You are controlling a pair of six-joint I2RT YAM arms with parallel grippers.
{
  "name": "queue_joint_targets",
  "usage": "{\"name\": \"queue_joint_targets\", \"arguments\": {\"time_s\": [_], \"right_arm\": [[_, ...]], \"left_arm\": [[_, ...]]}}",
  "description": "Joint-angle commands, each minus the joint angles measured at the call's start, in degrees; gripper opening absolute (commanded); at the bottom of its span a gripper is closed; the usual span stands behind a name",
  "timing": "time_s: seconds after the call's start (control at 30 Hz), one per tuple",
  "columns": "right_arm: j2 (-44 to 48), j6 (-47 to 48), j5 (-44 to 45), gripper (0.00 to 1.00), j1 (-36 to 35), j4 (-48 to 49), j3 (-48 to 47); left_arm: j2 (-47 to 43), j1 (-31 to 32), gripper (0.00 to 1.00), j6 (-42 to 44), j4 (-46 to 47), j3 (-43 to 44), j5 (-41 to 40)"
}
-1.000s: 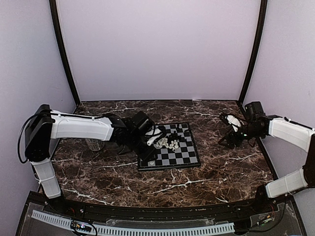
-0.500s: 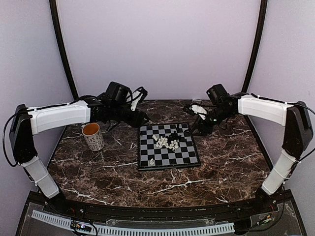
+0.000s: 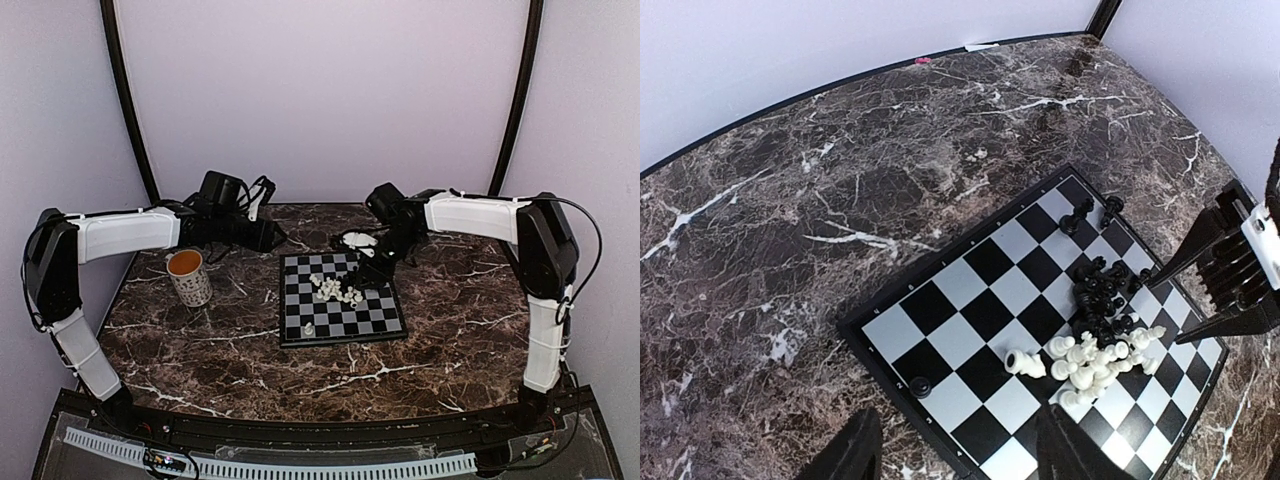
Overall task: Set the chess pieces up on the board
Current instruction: Pick up the bishop from the chessboard.
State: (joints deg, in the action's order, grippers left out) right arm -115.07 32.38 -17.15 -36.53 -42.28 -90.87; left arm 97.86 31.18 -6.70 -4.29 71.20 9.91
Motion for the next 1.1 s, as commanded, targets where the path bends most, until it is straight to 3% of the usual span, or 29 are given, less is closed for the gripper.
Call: {"name": "queue_joint_targets", "arguments": {"time_s": [0.0,0.3,0.53,0.8,1.07], "right_arm": [[-1.9,0.1,1.4,0.49,-0.8,-2.3,-2.8],[-5.3,-0.5,1.3,0.4,-1.2,-3.5,-5.7],[-5.4,-1.0,1.2,0.28,-1.3,-3.8,-5.3],[-2.8,-1.3,0.5,0.12,-1.3,-3.4,-2.9],[4.6,-1.5,-1.5,0.08,-2.1,-2.8,3.7]], "left_arm": [[-2.4,0.0,0.55,0.1,1.2,-0.7,2.4],[-3.0,0.0,0.55,1.4,0.3,-0.9,2.1],[-2.7,0.0,0.55,1.8,0.0,-0.7,2.7],[-2.3,0.0,0.55,2.2,-0.4,-0.5,2.6],[-2.1,0.0,0.55,2.3,-0.6,-0.4,2.9]]}}
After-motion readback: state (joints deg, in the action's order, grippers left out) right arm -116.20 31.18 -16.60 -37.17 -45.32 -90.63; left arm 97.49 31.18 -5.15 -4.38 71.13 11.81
